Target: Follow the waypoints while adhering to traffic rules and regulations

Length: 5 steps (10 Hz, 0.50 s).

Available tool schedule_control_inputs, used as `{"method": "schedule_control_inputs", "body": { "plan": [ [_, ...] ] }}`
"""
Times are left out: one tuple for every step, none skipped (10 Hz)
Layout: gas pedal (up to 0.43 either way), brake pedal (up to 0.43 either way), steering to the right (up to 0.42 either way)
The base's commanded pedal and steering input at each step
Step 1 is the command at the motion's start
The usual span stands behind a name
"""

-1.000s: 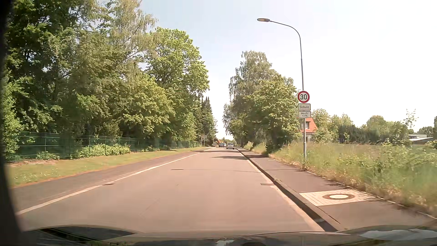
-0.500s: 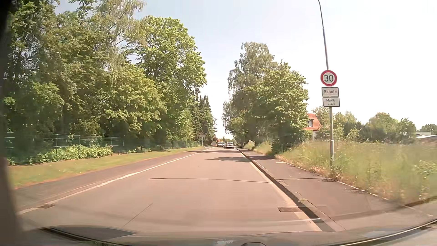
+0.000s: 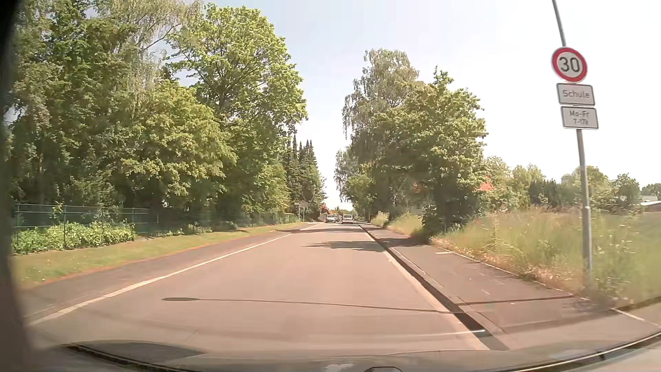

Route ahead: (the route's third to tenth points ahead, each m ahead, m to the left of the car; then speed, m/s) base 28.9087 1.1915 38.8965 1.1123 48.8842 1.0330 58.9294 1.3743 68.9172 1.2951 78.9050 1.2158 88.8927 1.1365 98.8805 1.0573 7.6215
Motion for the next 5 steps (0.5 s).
{"method": "schedule_control_inputs", "body": {
  "plan": [
    [0.138,0.0,-0.001],
    [0.138,0.0,-0.002],
    [0.138,0.0,-0.004],
    [0.138,0.0,-0.006],
    [0.138,0.0,-0.006]
  ]
}}
